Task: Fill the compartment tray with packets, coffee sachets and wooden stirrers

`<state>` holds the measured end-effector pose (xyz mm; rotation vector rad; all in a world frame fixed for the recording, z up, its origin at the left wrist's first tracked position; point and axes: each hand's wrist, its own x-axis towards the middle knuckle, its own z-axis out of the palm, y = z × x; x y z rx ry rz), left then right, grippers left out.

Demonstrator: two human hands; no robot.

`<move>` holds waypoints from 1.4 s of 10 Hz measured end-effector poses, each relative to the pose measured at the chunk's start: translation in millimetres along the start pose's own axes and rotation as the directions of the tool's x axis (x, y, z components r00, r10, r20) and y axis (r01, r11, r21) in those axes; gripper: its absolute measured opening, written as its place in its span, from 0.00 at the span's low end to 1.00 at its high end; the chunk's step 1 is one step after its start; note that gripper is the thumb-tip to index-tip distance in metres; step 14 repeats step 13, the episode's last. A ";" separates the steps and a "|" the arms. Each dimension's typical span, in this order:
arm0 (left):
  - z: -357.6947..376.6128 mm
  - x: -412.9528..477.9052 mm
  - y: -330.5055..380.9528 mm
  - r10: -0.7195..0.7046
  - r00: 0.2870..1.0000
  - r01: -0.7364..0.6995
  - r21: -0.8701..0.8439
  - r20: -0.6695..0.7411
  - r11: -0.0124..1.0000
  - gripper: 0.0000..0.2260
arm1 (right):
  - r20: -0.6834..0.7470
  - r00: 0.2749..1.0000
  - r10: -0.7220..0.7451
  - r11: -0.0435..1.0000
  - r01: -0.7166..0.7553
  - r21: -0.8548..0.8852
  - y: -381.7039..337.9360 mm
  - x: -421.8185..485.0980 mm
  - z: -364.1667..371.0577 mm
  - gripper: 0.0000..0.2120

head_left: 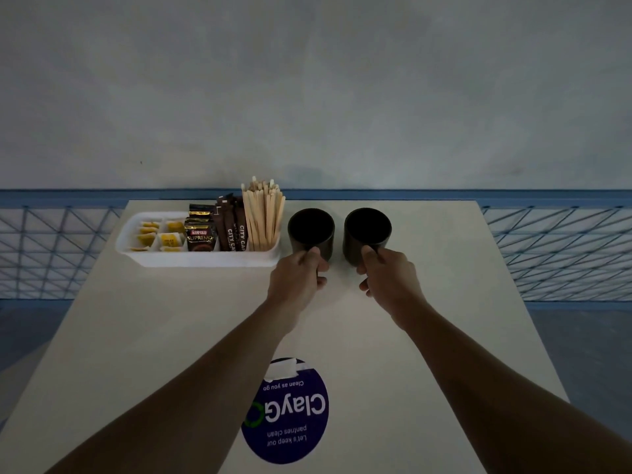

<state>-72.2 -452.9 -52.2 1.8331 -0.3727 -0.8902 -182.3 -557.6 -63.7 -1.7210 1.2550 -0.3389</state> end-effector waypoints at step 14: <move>-141.6 -151.7 149.7 0.523 0.851 -0.471 0.497 0.040 0.729 0.19 | -0.089 0.935 -0.343 0.918 0.314 -0.243 -154.0 -152.6 -88.9 0.19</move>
